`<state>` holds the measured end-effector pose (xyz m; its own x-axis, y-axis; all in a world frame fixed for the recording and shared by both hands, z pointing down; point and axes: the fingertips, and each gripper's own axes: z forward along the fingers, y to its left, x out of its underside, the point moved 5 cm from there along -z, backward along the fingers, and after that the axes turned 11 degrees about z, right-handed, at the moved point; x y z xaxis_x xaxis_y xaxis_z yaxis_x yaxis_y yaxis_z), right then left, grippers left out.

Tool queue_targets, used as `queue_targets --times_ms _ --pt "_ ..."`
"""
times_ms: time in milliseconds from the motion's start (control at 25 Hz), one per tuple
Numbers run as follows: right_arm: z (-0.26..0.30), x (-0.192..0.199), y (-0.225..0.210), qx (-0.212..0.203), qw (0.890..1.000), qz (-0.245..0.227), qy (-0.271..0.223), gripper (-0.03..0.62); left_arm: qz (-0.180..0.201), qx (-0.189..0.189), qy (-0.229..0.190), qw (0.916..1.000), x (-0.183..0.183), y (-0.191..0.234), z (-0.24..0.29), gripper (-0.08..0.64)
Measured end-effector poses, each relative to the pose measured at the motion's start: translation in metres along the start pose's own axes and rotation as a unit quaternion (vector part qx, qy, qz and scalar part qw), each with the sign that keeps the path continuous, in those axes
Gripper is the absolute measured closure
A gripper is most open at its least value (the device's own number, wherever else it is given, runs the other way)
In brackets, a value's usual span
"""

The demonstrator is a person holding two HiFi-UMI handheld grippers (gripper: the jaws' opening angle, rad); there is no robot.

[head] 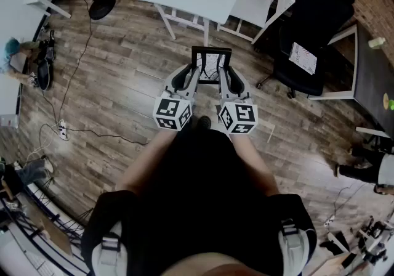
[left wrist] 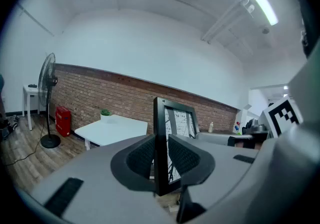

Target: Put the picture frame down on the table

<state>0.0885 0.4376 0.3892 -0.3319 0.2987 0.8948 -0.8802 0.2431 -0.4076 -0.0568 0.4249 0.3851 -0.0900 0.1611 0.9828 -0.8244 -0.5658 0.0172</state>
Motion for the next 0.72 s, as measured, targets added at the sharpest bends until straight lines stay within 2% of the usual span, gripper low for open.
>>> queue_targets --times_ms 400,720 --pt "-0.002 0.001 -0.003 -0.004 1.000 0.002 0.004 0.520 -0.006 -0.005 0.000 1.0000 0.002 -0.002 0.000 0.472" --pt "-0.005 -0.004 0.008 -0.031 0.999 -0.011 -0.023 0.520 -0.010 -0.014 -0.006 0.9998 0.002 0.002 -0.006 0.472"
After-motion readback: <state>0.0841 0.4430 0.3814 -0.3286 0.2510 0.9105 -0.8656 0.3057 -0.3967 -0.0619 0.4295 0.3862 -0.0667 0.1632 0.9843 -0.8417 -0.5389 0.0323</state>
